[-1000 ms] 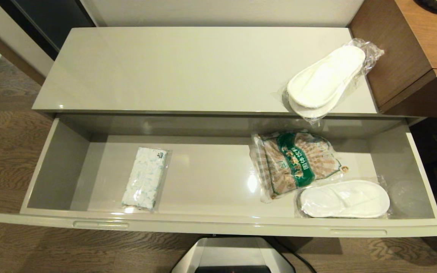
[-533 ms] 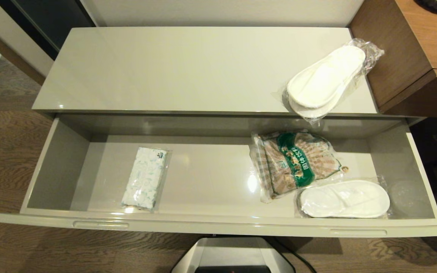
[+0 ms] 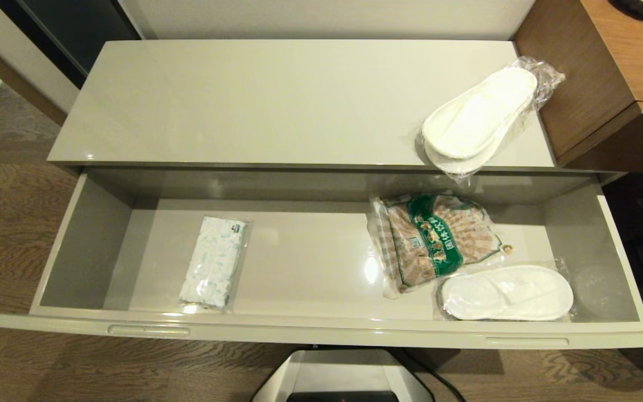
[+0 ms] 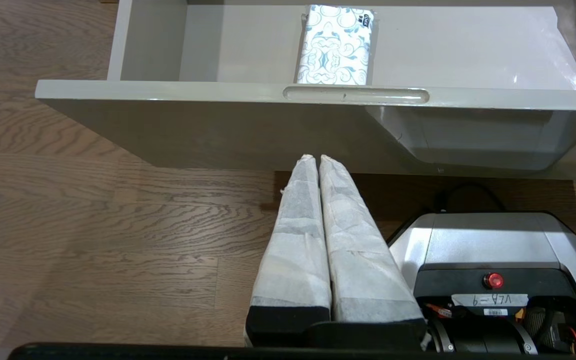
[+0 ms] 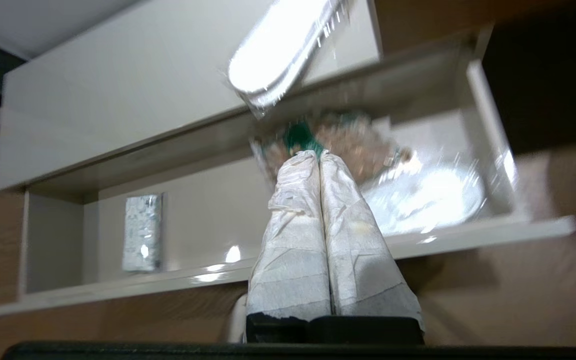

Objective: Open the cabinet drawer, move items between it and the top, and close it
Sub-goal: Pick up the disposable slippers on the table

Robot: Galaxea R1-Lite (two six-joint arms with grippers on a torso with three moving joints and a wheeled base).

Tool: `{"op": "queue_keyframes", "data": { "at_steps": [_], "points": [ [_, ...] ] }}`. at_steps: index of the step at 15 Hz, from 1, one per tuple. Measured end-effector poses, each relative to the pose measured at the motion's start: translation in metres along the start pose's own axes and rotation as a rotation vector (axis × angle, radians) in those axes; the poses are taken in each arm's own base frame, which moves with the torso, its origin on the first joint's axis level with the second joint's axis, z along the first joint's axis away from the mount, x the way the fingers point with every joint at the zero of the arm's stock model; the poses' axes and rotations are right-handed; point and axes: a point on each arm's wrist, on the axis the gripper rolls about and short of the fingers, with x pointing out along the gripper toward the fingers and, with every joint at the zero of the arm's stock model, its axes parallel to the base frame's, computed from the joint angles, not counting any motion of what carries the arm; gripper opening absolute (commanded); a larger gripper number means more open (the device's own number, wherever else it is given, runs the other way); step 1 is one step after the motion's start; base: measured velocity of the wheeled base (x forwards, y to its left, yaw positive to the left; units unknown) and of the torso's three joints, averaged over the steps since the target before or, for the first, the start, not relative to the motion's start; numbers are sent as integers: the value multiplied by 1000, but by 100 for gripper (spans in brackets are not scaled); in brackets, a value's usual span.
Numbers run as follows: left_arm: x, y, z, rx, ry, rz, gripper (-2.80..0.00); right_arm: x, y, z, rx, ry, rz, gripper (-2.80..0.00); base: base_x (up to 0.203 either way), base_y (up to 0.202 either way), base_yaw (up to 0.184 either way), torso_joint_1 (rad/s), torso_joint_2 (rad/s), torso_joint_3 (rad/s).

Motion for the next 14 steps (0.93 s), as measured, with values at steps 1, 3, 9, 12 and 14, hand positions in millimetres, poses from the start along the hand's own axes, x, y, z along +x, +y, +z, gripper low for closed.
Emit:
{"op": "queue_keyframes", "data": {
  "at_steps": [1, 3, 9, 12, 14],
  "points": [
    [0, 0, 0, 0, 0, 0, -280, 26, 3, 11, 48, 64, -29, -280, 0, 0, 0, 0, 0, 0],
    [0, 0, 0, 0, 0, 0, -280, 86, 6, 22, 116, 210, -70, -280, 0, 0, 0, 0, 0, 0],
    [0, 0, 0, 0, -1, 0, -280, 279, -2, -10, 244, 510, -26, -280, 0, 0, 0, 0, 0, 0],
    [0, 0, 0, 0, 0, 1, -280, 362, -14, -45, 257, 541, -42, 0, 0, 0, 0, 0, 0, 0],
    [0, 0, 0, 0, 0, 1, -280, 405, -20, -59, 254, 519, -60, 0, 0, 0, 0, 0, 0, 0]
  ]
}}
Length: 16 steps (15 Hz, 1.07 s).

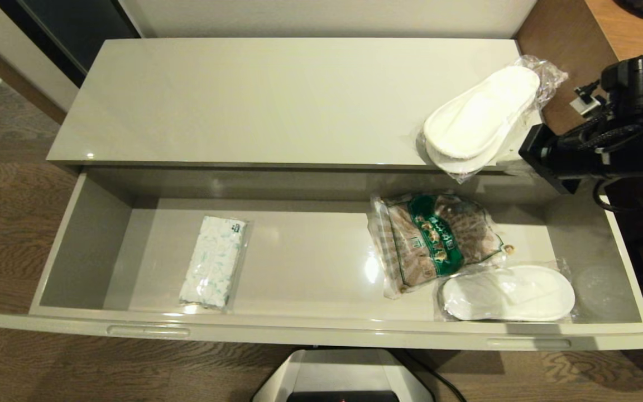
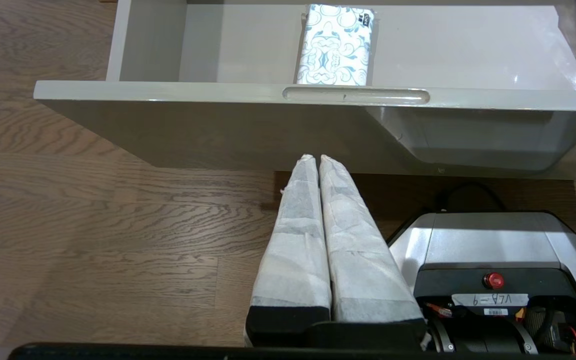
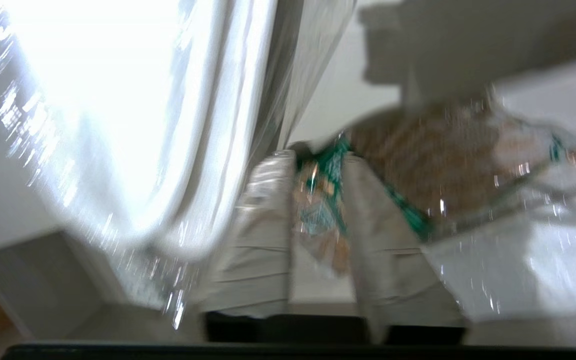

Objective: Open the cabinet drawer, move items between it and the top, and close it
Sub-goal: Pick up the disposable slippers on the table

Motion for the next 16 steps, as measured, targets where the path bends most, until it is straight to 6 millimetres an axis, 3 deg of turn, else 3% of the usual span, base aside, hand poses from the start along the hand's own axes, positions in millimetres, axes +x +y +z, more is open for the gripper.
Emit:
{"op": "queue_keyframes", "data": {
  "at_steps": [2, 5, 8, 13, 16],
  "points": [
    [0, 0, 0, 0, 0, 0, -280, 25, -6, 3, 5, -1, -10, 0, 0, 0, 0, 0, 0, 0],
    [0, 0, 0, 0, 0, 0, -280, 29, -6, 5, 3, -12, -1, 0, 0, 0, 0, 0, 0, 0],
    [0, 0, 0, 0, 0, 0, -280, 2, 3, 10, -6, -15, 2, 0, 0, 0, 0, 0, 0, 0],
    [0, 0, 0, 0, 0, 0, -280, -60, 26, 20, -4, 3, -8, 0, 0, 0, 0, 0, 0, 0],
    [0, 0, 0, 0, 0, 0, -280, -64, 36, 33, -9, -39, 3, 0, 0, 0, 0, 0, 0, 0]
  ]
}}
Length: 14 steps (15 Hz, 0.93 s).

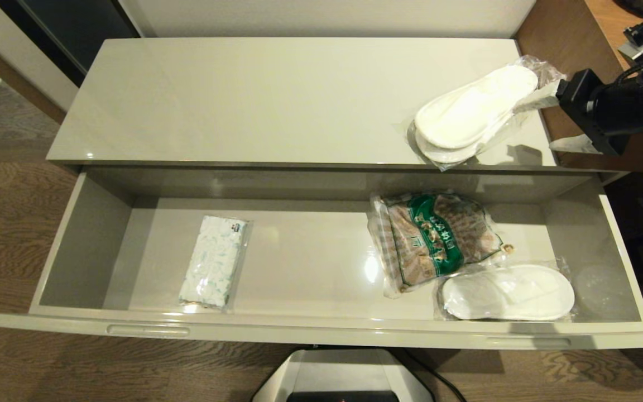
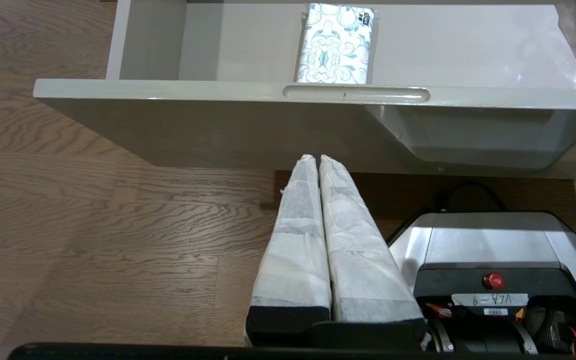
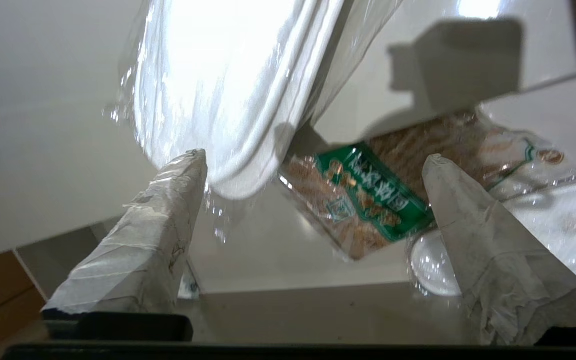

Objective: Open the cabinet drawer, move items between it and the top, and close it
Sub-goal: Pick up the disposable slippers on the table

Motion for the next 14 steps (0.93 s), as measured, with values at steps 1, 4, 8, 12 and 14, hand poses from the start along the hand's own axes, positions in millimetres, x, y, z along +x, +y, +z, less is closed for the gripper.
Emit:
{"op": "queue_keyframes", "data": {
  "at_steps": [1, 4, 8, 12, 14],
  "points": [
    [0, 0, 0, 0, 0, 0, -280, 6, 0, 3, 1, -11, -6, 0, 0, 0, 0, 0, 0, 0],
    [0, 0, 0, 0, 0, -1, -280, 39, -4, 9, -1, -83, -20, 0, 0, 0, 0, 0, 0, 0],
    [0, 0, 0, 0, 0, -1, -280, 70, -3, 7, -15, -154, 14, 0, 0, 0, 0, 0, 0, 0],
    [0, 0, 0, 0, 0, 0, -280, 78, 6, -1, -45, -177, 93, 0, 0, 0, 0, 0, 0, 0],
    [0, 0, 0, 0, 0, 0, -280, 83, 8, -9, -53, -168, 123, 0, 0, 0, 0, 0, 0, 0]
  ]
}}
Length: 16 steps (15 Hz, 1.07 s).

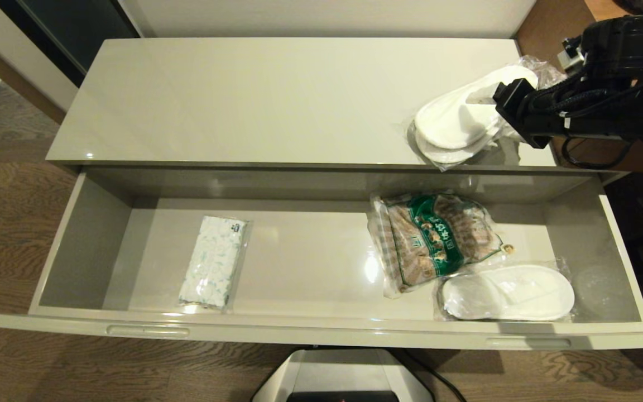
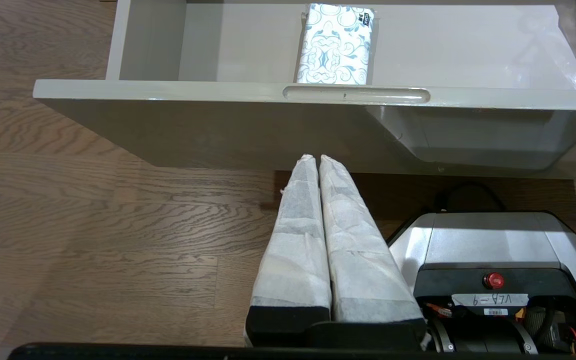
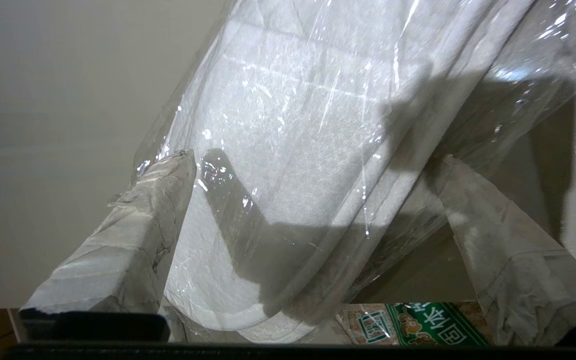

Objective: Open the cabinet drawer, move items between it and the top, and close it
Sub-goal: Pick up the disposable slippers on the table

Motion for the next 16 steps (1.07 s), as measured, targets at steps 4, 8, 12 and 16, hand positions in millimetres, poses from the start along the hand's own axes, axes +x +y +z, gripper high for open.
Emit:
{"op": "queue_keyframes", "data": {
  "at_steps": [4, 8, 12, 16],
  "points": [
    [0, 0, 0, 0, 0, -1, -280, 3, 3, -8, -2, 33, 23, -280, 0, 0, 0, 0, 0, 0],
    [0, 0, 0, 0, 0, 0, -280, 6, 5, -20, -3, 77, 34, -280, 0, 0, 0, 0, 0, 0],
    [0, 0, 0, 0, 0, 0, -280, 9, 4, -27, -1, 98, 36, -280, 0, 0, 0, 0, 0, 0],
    [0, 0, 0, 0, 0, 0, -280, 12, 2, -34, 8, 112, 26, -280, 0, 0, 0, 0, 0, 0]
  ]
}}
